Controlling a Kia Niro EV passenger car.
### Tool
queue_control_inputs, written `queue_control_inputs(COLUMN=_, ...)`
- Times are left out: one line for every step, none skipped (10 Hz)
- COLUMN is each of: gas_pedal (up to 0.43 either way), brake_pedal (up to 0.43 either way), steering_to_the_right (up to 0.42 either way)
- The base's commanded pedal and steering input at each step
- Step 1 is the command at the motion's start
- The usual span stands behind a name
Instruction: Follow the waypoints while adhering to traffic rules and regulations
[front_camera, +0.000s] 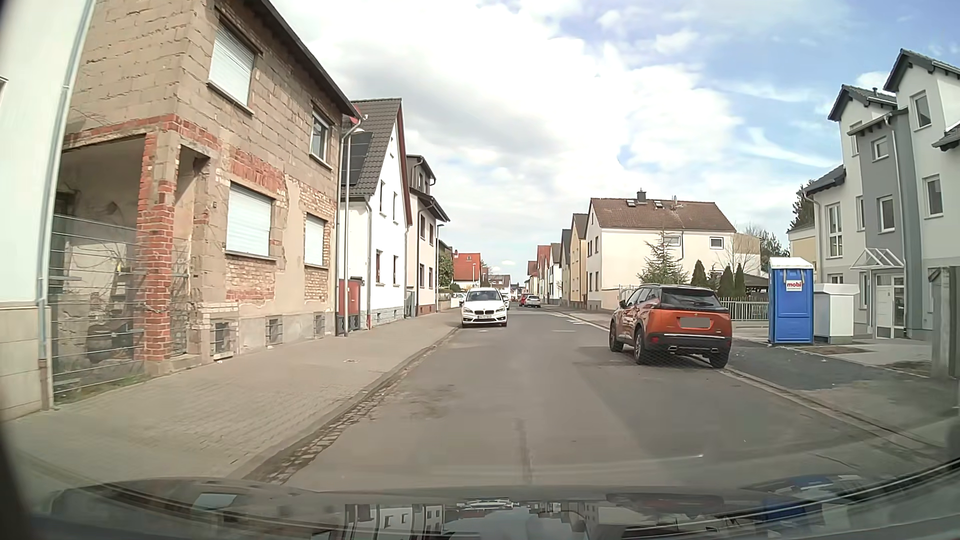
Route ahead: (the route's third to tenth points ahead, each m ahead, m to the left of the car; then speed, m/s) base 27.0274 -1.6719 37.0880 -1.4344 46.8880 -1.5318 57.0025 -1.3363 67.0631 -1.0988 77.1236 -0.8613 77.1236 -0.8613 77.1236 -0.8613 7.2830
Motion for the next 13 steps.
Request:
queue_control_inputs(gas_pedal=0.138, brake_pedal=0.000, steering_to_the_right=-0.003)
queue_control_inputs(gas_pedal=0.138, brake_pedal=0.000, steering_to_the_right=0.000)
queue_control_inputs(gas_pedal=0.138, brake_pedal=0.000, steering_to_the_right=0.002)
queue_control_inputs(gas_pedal=0.138, brake_pedal=0.000, steering_to_the_right=0.006)
queue_control_inputs(gas_pedal=0.138, brake_pedal=0.000, steering_to_the_right=0.012)
queue_control_inputs(gas_pedal=0.138, brake_pedal=0.000, steering_to_the_right=0.017)
queue_control_inputs(gas_pedal=0.138, brake_pedal=0.000, steering_to_the_right=0.024)
queue_control_inputs(gas_pedal=0.138, brake_pedal=0.000, steering_to_the_right=0.034)
queue_control_inputs(gas_pedal=0.138, brake_pedal=0.000, steering_to_the_right=0.040)
queue_control_inputs(gas_pedal=0.138, brake_pedal=0.000, steering_to_the_right=0.045)
queue_control_inputs(gas_pedal=0.138, brake_pedal=0.000, steering_to_the_right=0.050)
queue_control_inputs(gas_pedal=0.138, brake_pedal=0.000, steering_to_the_right=0.055)
queue_control_inputs(gas_pedal=0.138, brake_pedal=0.000, steering_to_the_right=0.056)
